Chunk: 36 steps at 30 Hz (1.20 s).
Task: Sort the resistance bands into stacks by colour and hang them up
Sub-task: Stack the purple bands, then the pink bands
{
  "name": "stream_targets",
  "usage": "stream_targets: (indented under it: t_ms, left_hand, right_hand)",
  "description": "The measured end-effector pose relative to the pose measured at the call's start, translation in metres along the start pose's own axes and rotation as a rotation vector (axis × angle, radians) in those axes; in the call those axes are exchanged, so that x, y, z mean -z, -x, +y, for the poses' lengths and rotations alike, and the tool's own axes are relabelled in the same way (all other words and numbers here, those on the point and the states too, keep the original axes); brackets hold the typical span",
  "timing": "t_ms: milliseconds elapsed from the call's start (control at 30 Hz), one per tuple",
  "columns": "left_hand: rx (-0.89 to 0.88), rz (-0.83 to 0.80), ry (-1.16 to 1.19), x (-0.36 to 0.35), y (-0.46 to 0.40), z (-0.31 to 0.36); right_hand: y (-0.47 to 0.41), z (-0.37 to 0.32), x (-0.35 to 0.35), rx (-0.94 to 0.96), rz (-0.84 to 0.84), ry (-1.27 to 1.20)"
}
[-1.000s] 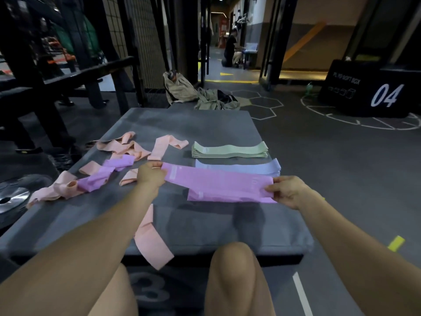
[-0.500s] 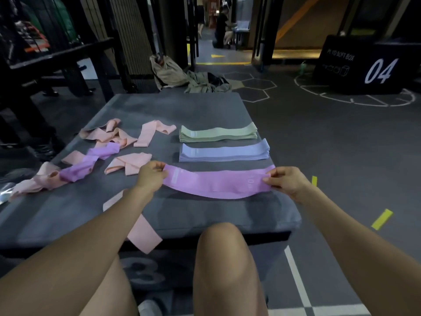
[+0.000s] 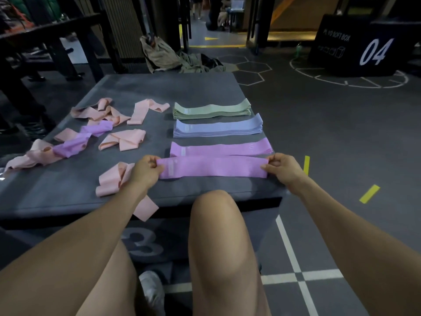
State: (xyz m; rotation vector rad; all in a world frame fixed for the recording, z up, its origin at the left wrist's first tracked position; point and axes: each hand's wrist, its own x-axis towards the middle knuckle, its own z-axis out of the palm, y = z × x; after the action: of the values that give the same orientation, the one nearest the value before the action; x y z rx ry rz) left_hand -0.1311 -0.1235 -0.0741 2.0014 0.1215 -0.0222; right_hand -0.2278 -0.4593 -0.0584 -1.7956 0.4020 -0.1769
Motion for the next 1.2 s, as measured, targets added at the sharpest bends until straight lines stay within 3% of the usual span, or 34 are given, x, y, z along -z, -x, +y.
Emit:
stream_targets:
  t_ms: [133,633,1200]
  left_hand:
    - [-0.001,0.028,-0.023,-0.001,0.001,0.004]
    - [0.007,0.211,-0.006,-0.014,-0.037,0.066]
    - [0.153,0.143,-0.151,-0.035,-0.062,0.054]
  right_hand:
    - [0.0,-0.003,-0.001,-0.013,-0.005,0.039]
    - [-0.05,-0.044,0.014,-0.049,0.334,0.296]
    - [-0.081,-0.036,0.005,-0.132,0.323,0.558]
